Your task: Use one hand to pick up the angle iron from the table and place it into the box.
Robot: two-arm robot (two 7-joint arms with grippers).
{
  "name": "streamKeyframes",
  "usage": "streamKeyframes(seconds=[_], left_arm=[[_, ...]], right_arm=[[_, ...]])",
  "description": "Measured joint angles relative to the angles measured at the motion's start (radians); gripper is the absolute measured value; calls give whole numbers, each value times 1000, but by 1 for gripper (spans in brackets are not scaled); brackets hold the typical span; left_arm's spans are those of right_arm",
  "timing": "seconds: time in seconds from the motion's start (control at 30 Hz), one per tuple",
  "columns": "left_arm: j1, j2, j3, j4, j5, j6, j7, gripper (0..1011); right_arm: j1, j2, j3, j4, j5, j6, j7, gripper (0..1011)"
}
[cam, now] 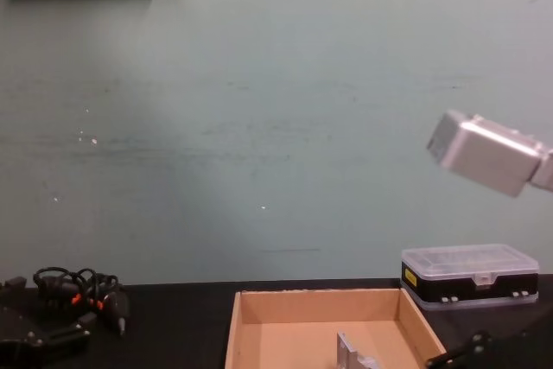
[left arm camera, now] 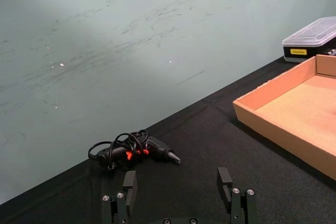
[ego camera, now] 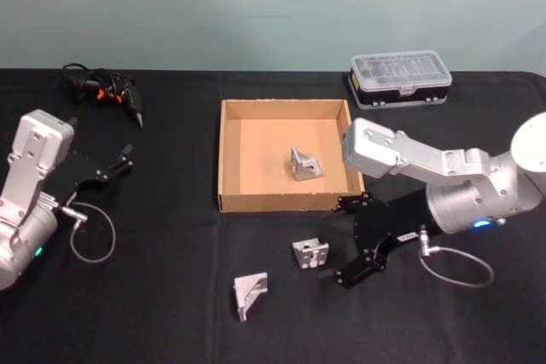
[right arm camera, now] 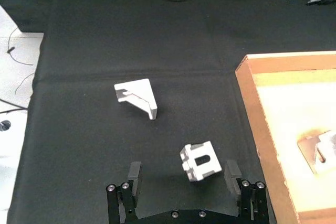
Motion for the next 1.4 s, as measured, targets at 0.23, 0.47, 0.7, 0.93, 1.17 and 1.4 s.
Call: streamKeyframes(seconds=[0.23, 0.47, 0.7, 0.93, 1.17, 1.4], left_arm=[[0, 0, 0, 0, 0, 0, 0, 1000], [0, 0, 0, 0, 0, 0, 0, 1000], [0, 0, 0, 0, 0, 0, 0, 1000], [0, 0, 0, 0, 0, 0, 0, 1000], [0, 0, 0, 0, 0, 0, 0, 1000], [0, 0, 0, 0, 0, 0, 0, 1000]], right_arm=[[29, -44, -37, 63, -7, -9, -2, 1004], [48, -77, -66, 123, -7, -21, -8, 1004], [57, -95, -77, 156, -6, -31, -12, 1004], [60, -102, -82, 173, 0, -34, -15, 1004], [55, -99, -84, 178, 9, -40, -14, 948], [52, -95, -85, 179, 15, -45, -18, 752]])
